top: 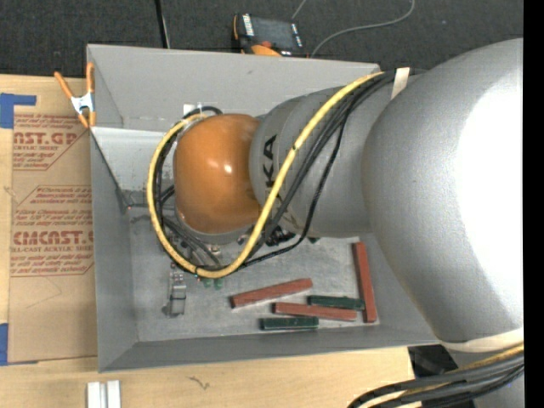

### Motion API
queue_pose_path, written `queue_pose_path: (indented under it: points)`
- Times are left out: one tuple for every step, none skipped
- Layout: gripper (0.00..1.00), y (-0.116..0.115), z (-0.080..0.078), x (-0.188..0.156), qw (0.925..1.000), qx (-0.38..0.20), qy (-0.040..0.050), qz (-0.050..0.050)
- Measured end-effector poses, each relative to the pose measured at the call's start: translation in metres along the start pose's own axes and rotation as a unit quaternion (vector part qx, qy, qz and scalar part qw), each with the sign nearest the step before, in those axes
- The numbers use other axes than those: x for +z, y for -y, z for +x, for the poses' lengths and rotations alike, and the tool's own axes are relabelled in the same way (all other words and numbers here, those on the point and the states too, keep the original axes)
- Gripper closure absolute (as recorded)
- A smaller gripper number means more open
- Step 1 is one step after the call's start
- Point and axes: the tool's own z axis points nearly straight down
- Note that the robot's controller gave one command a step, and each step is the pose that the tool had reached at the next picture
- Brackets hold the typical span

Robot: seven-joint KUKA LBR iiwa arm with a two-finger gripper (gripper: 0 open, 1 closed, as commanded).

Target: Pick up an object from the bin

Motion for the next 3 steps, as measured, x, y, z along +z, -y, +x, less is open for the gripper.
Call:
queue_pose_path:
  points:
    - [0.0,0.08,-0.009,-0.053,0.9999,0.014,0.0063,0.0]
    - [0.0,0.164,-0.007,0.067,0.991,-0.134,0.0007,0.0]
    - [1.0,0.162,-0.008,0.064,0.9909,-0.135,0.0033,-0.001]
